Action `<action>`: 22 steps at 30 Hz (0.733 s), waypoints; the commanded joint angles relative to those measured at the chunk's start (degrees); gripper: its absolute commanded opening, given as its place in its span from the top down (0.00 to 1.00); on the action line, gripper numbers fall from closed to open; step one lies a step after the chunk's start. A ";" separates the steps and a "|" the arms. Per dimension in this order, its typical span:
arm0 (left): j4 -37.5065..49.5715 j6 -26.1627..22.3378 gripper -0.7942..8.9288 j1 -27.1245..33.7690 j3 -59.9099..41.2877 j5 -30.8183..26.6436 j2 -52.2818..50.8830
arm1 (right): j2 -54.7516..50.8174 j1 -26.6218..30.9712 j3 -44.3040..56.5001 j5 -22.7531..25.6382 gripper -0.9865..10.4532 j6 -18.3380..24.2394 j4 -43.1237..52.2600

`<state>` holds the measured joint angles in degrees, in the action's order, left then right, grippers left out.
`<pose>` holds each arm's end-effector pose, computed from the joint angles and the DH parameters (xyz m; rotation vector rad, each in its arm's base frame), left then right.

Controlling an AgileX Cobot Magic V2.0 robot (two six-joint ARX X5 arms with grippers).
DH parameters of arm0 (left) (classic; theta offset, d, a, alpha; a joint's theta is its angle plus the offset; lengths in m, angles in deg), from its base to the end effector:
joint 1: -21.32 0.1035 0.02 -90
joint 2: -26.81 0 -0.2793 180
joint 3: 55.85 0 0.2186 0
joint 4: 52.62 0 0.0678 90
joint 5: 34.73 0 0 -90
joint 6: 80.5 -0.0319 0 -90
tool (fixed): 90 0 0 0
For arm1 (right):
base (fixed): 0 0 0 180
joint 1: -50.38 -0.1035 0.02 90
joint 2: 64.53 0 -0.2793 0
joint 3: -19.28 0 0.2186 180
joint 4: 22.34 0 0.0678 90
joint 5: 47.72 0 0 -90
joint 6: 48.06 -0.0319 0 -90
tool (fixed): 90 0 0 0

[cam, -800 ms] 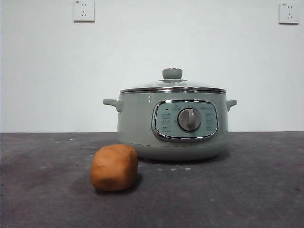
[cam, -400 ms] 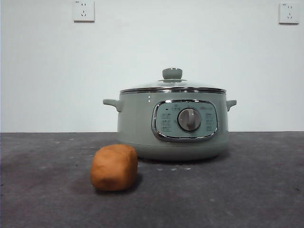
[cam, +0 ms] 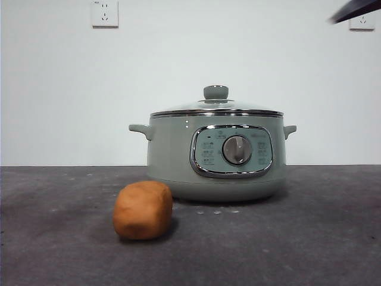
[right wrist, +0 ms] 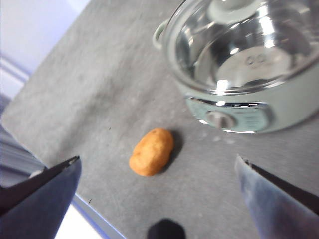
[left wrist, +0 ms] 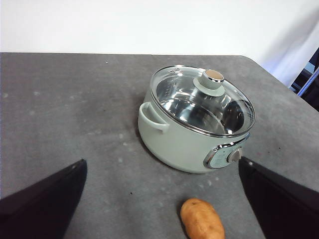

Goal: Pick up the potato,open the lid,put the potato in the pot,close the lid

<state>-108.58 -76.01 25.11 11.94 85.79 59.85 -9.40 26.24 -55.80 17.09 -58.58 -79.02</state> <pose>0.0553 -0.0126 0.3459 -0.1863 0.3751 -0.4472 0.1252 0.0710 0.3494 0.1721 0.7351 0.7675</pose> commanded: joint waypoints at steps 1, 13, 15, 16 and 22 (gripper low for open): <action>0.37 -0.24 0.30 -0.13 0.09 0.09 -0.02 | 4.39 -7.58 -0.22 4.11 0.37 -4.20 2.86; 0.37 -0.26 0.30 -0.13 0.09 -0.04 0.07 | 28.15 -25.64 -0.24 17.18 0.36 -13.49 15.08; 0.33 -0.26 0.30 -0.13 0.09 -0.04 0.13 | 31.32 -26.80 -0.28 17.79 0.36 -14.34 16.83; 0.33 -0.26 0.30 -0.13 0.09 -0.04 0.24 | 32.74 -27.23 -0.28 18.27 0.36 -15.02 17.53; 0.26 -0.24 0.30 -0.20 0.09 -0.04 0.35 | 41.20 -28.02 -0.85 21.20 0.36 -16.63 20.94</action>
<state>-108.60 -76.01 25.09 11.94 85.77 60.31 31.38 -1.74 -56.13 38.03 -74.43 -58.63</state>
